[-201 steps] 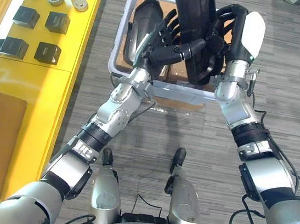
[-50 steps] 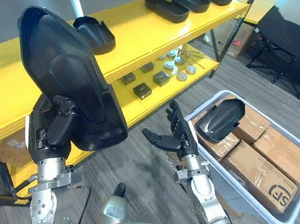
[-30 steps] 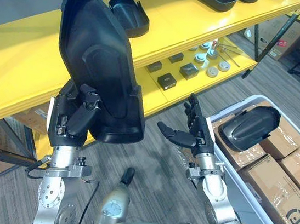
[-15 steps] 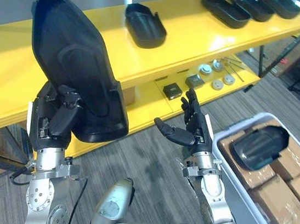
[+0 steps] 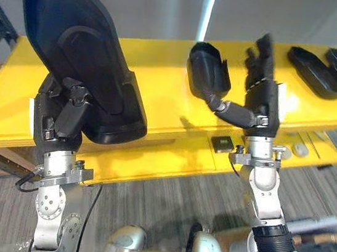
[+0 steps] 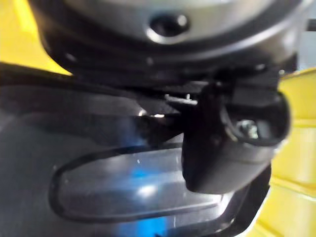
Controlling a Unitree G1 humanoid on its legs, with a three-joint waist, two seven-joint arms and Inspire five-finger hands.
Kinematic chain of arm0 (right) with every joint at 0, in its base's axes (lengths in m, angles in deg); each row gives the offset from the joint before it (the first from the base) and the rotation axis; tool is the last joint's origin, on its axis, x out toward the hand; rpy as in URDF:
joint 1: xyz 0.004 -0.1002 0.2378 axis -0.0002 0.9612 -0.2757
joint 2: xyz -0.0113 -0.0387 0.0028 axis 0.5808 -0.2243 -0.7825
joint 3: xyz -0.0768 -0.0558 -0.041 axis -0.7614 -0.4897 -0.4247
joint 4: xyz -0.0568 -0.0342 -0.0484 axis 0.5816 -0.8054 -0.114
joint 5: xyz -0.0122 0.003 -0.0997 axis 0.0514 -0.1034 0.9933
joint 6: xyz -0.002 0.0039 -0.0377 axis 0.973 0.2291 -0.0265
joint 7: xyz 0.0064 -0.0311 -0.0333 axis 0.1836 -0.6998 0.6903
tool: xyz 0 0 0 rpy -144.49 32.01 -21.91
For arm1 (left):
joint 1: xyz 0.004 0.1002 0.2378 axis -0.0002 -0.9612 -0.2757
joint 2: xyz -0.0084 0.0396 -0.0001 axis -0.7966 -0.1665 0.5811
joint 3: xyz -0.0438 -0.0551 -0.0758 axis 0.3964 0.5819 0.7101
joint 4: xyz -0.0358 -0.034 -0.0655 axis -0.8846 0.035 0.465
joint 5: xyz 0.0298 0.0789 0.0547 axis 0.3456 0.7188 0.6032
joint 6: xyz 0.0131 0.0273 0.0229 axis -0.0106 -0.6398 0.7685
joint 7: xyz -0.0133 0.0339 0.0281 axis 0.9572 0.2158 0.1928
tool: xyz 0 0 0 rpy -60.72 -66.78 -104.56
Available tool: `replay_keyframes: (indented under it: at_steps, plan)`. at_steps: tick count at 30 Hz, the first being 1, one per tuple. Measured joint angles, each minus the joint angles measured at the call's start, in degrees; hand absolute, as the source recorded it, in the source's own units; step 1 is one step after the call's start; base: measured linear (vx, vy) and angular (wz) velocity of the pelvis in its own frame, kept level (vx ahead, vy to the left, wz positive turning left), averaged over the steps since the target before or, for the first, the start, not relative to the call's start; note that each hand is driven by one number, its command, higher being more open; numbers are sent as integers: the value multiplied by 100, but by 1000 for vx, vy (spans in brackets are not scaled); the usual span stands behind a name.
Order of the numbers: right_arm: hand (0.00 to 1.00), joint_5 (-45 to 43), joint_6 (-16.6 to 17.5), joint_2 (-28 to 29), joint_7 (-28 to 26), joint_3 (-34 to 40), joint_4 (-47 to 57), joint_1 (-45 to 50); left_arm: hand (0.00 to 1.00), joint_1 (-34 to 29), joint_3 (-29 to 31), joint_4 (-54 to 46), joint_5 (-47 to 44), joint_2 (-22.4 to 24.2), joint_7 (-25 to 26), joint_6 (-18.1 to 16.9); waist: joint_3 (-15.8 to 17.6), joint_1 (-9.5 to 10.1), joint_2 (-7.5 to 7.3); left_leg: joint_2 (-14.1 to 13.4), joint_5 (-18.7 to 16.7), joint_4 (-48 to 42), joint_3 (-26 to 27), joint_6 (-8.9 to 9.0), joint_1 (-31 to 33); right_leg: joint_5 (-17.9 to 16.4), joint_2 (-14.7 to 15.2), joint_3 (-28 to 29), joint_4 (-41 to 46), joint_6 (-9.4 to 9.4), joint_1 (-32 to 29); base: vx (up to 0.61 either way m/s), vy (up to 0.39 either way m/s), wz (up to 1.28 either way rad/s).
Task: Walk over and take three plastic housings, then place them on the shelf
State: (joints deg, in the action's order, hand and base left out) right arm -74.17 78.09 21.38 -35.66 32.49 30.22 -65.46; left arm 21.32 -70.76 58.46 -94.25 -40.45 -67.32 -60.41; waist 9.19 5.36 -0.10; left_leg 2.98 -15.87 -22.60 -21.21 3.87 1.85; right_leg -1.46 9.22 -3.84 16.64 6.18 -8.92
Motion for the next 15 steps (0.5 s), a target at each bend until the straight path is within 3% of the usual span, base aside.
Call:
replay_keyframes:
  at_steps: [1,2,4,5,7,8,15]
  plan:
    - [100,-111,53,-198,-33,156,191,-31,0,-23,-19,14,-12,48,6,6,-135,-55,240,-474,-87,-94,506,-8,206,-7,-241,-302,-329,-86,176,145,-318,58]
    - [100,-183,77,-251,-63,248,276,-57,0,-17,16,13,-14,47,-2,3,-166,-55,290,-687,-76,-22,746,-10,212,19,-332,-385,-433,-166,230,125,-271,62]
    - [100,-572,126,-289,-281,730,729,-82,0,198,23,61,-6,59,8,3,-192,-219,326,-1352,359,545,1868,20,161,108,-404,-810,-720,-307,422,139,-250,72]
    - [100,-627,138,-290,-287,864,843,-88,0,275,7,60,3,63,4,2,-194,-264,330,-1442,511,702,2083,81,161,122,-392,-896,-752,-326,413,96,-148,76]
    - [100,-783,163,-275,-301,1151,1031,-43,0,520,-104,80,33,62,23,3,-193,-338,331,-1497,940,1120,2457,395,128,129,-316,-1086,-772,-334,367,49,-34,50]
    - [100,-815,142,-222,-297,1200,1035,43,0,603,-182,80,91,62,45,3,-189,-362,322,-1448,1056,1340,2478,427,37,129,-263,-1167,-777,-333,390,58,9,29]
    - [100,-864,40,249,-439,905,1035,1078,0,626,-181,80,840,-25,203,258,-184,-383,317,-1217,1268,1895,2615,368,-476,257,-65,-1157,-1134,-136,804,5,54,3]
